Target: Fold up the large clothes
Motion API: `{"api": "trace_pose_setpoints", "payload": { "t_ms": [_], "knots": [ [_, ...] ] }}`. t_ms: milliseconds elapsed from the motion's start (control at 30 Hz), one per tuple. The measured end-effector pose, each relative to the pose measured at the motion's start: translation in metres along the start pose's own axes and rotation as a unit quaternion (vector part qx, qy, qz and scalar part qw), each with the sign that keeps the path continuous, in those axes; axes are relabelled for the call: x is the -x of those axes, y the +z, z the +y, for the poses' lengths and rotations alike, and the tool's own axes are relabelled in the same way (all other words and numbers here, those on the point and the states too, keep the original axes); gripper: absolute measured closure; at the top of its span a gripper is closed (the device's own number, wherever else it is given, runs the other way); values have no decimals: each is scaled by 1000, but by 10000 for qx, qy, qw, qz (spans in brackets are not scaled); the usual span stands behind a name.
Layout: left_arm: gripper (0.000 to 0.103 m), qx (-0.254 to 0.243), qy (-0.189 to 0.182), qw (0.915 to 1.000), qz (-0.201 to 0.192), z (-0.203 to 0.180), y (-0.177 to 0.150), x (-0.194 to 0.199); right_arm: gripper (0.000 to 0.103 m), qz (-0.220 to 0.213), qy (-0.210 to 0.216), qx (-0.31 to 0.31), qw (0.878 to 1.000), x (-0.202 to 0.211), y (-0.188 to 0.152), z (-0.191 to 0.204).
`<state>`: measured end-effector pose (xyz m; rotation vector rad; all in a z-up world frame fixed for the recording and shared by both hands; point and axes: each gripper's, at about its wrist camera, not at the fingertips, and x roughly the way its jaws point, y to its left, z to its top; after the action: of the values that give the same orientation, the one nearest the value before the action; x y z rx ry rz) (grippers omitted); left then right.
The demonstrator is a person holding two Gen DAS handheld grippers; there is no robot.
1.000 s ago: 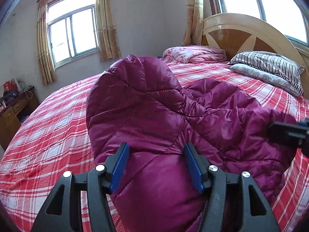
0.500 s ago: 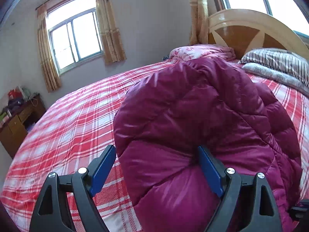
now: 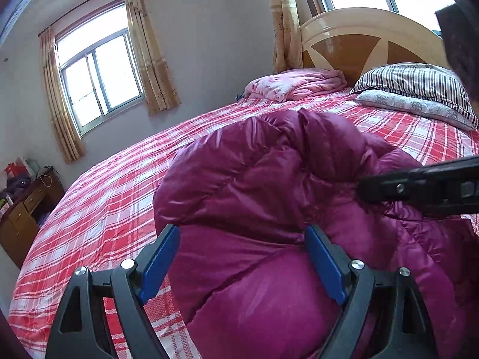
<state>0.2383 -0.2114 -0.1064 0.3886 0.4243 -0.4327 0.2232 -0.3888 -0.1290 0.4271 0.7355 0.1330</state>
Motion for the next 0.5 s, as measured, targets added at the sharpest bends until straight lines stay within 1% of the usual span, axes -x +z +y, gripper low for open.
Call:
{"api": "trace_pose_setpoints", "payload": {
  "t_ms": [33,100,167,200,267,333,367,400,467,500],
  "knots": [
    [17,41,6,10000,-52,3,3,3,92,-2,49,-113,9999,4,-5,-5],
    [17,206,60,9995,-225,13,10,12,93,-212,-119,-39,9997,20,-15,-5],
    [11,358,199,9987,-288,21,19,12,93,-336,-351,-117,9988,35,-26,-9],
    [11,396,276,9986,-220,21,24,7,93,-320,-461,-242,9981,36,-31,-14],
    [11,292,191,9994,4,14,26,-9,91,-173,-707,-354,9967,27,-39,-23],
    [11,-95,227,9988,418,-5,23,-30,82,-176,-839,-540,9949,28,-39,-28],
    [11,-201,296,9985,414,-9,20,-32,76,-232,-893,-659,9936,33,-36,-27],
    [11,-242,332,9987,308,-11,18,-30,72,-424,-998,-686,9917,45,-33,-22],
    [11,-174,280,9993,154,-7,18,-23,67,-995,-1331,-496,9848,67,-24,-2],
    [11,-89,294,9994,128,-4,20,-22,65,-1251,-1335,-412,9823,78,-21,8]
  ]
}}
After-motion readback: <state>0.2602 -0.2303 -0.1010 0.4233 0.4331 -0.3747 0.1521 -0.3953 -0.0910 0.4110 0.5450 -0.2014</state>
